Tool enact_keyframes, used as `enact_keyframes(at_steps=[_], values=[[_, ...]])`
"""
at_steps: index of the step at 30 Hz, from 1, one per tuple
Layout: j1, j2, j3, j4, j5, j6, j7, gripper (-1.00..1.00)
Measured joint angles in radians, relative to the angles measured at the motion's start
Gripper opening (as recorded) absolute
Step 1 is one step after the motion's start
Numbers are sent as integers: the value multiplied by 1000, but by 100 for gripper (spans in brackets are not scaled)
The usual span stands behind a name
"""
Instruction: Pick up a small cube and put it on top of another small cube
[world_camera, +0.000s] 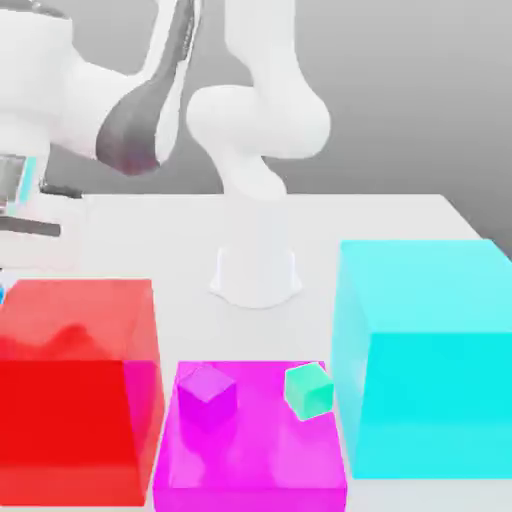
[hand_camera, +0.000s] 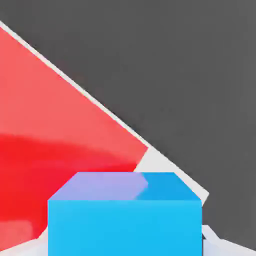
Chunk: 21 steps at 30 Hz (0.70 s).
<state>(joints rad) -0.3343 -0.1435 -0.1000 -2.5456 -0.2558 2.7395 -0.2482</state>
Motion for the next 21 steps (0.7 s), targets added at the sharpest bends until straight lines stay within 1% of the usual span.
enact_keyframes(at_steps=[2,4,13,15,19,20,21], values=[[84,-35,28,-27,82,-33,-76,-100],[145,-58,60,-53,132,-72,-106,-100],[373,-122,191,-175,283,-249,-142,-100],[398,-94,207,-194,301,-230,-146,-100],[401,30,215,-217,289,-92,-135,-100],[399,53,215,-221,282,-65,-129,100],[399,53,215,-221,282,-65,-129,100]])
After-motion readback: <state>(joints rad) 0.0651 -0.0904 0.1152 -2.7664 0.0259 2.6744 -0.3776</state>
